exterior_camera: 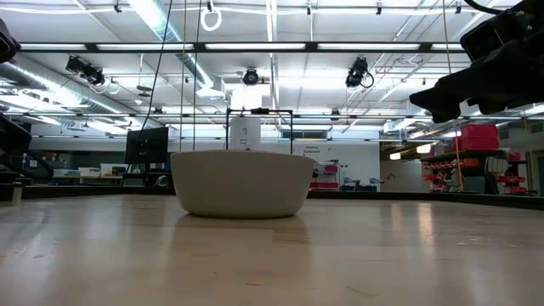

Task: Nest bowls inside each other
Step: Stack the yellow bowl on the red bowl

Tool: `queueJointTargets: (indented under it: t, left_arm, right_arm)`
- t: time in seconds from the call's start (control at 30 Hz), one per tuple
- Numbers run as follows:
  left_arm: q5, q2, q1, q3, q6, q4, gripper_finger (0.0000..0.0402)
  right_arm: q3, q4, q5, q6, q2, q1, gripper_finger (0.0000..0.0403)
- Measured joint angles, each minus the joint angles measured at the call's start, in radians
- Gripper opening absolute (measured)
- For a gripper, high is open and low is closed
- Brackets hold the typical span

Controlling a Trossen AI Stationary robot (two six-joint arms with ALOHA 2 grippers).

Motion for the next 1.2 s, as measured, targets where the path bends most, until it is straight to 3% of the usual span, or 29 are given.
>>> queueJointTargets:
  t: [0.3, 0.57, 0.77, 1.0, 1.2]
  left_arm:
    - [-0.026, 0.000, 0.000, 0.000, 0.063, 0.002, 0.0009]
    - [-0.102, 0.000, 0.000, 0.000, 0.136, 0.001, 0.0006]
    - [-0.225, 0.000, 0.000, 0.000, 0.213, 0.010, 0.0006]
    - [-0.383, 0.000, 0.012, 0.000, 0.385, 0.078, 0.0006]
    - [-0.424, 0.000, 0.066, 0.000, 0.572, 0.196, 0.0006]
  right_arm:
    - [0.000, 0.000, 0.000, -0.005, 0.000, 0.000, 0.0271]
    - [0.000, 0.000, 0.000, -0.007, 0.000, 0.000, 0.0274]
    - [0.000, 0.000, 0.000, -0.008, 0.000, 0.000, 0.0260]
    - [0.000, 0.000, 0.002, -0.009, 0.000, 0.000, 0.0242]
    - [0.000, 0.003, 0.003, -0.019, 0.000, 0.000, 0.0231]
